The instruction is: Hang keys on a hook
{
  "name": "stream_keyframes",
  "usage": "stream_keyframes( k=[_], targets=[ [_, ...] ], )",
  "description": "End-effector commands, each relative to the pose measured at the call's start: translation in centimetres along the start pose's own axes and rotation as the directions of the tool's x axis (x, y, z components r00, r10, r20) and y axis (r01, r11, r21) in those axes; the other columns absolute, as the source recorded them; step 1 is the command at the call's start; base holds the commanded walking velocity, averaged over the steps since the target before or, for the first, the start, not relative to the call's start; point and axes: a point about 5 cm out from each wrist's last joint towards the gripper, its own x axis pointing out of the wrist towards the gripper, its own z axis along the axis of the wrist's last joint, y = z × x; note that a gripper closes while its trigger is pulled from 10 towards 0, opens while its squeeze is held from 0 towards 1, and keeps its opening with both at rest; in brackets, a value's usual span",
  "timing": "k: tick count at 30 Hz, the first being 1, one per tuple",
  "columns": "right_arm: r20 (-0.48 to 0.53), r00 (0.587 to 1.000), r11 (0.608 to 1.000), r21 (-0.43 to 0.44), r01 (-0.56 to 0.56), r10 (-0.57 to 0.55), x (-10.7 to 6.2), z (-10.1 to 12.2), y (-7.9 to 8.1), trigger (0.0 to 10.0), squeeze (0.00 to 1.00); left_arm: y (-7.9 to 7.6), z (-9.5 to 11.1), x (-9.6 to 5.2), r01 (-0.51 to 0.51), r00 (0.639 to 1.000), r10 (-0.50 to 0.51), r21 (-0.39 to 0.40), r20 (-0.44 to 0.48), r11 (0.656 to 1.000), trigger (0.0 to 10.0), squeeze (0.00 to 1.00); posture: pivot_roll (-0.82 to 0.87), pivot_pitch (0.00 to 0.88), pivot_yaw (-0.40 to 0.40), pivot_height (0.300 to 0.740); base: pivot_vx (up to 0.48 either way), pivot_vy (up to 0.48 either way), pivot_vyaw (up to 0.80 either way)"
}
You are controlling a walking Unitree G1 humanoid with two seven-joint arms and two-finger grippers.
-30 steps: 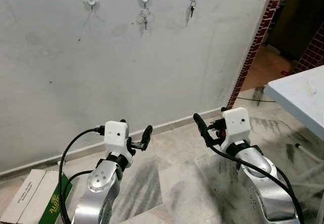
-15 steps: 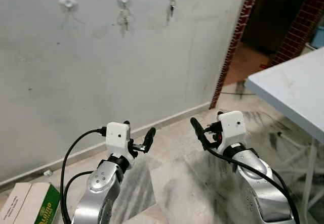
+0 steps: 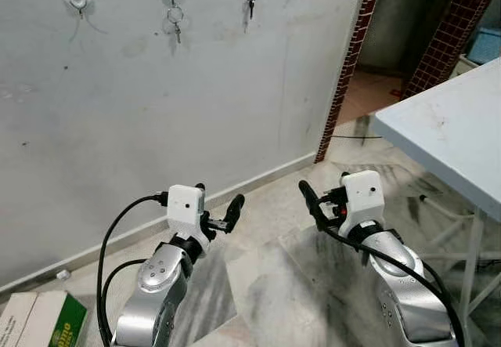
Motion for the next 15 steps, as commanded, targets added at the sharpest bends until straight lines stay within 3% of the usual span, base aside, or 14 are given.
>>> stream_keyframes(
  k=[1,15],
  targets=[
    [0.0,1.0,1.0,-0.006,0.01,-0.01,-0.17,0.13,-0.12,10.0,0.0,-0.24,-0.04,0.13,0.018,1.0,-0.018,0.001,-0.011,1.0,10.0,0.0,-0.06,0.0,0.039,0.74,0.0,0.0,-0.79],
    [-0.003,1.0,1.0,-0.003,0.015,-0.015,-0.23,0.03,-0.02,10.0,0.0,-0.53,-0.15,0.15,0.044,0.999,-0.044,-0.003,-0.018,0.999,10.0,0.0,-0.06,0.0,0.047,0.74,0.0,0.0,-0.78]
  ],
)
